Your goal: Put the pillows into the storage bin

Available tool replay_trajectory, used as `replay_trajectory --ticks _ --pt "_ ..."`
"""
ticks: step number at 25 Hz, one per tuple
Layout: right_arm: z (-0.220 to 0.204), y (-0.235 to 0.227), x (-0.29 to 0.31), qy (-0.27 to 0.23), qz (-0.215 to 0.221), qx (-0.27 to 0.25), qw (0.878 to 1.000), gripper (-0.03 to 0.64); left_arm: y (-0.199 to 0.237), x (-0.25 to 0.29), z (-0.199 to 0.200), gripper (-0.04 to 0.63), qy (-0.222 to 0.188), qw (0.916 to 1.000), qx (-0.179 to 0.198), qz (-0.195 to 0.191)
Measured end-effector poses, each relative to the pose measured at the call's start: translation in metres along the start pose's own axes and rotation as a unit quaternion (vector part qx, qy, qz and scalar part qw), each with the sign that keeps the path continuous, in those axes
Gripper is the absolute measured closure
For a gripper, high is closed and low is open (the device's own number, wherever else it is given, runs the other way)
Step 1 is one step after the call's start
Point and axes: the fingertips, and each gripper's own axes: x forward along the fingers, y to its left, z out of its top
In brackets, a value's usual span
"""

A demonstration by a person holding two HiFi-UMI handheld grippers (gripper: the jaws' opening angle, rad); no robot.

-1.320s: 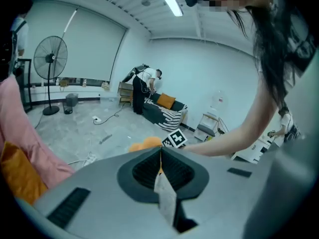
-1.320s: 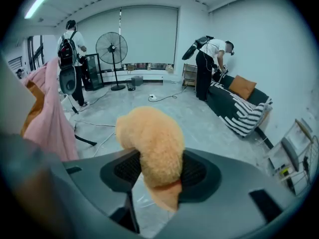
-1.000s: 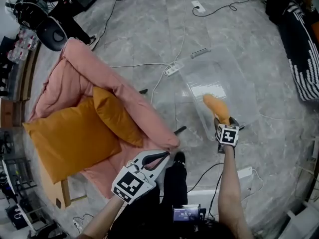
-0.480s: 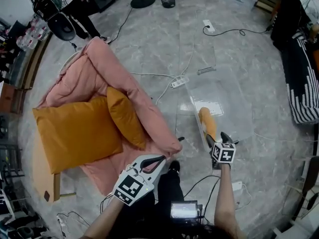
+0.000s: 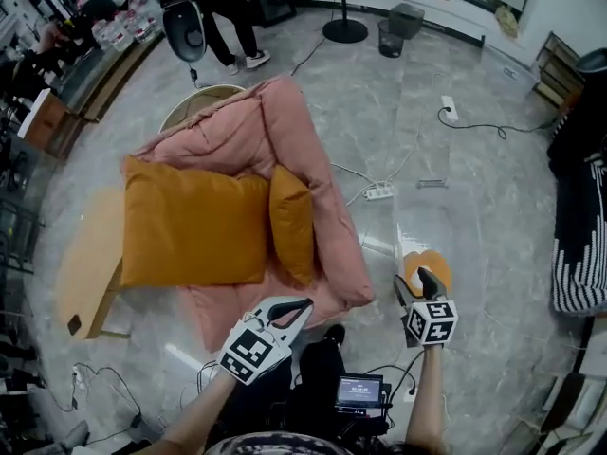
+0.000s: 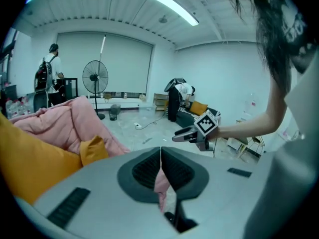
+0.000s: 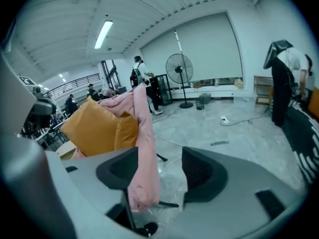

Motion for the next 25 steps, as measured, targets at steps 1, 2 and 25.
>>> replay_trajectory --ticks 1,2,25 --pt "0.015 0.017 0.002 -0.007 0.012 -0.011 1.0 0.345 0.007 -0.01 0.001 0.581 -0.006 0.9999 -0.006 0.01" --pt "0.03 0.034 0.005 -0.013 0.024 -0.022 0.999 0.35 0.014 -0.021 0.001 0.581 -0.012 0.9996 -0.014 0.02" --pt "0.213 0.494 0.186 -0.033 0.257 -0.227 0.939 0.35 0.241 -0.304 -0.099 0.581 -0.094 0.9622 -0.127 0.222"
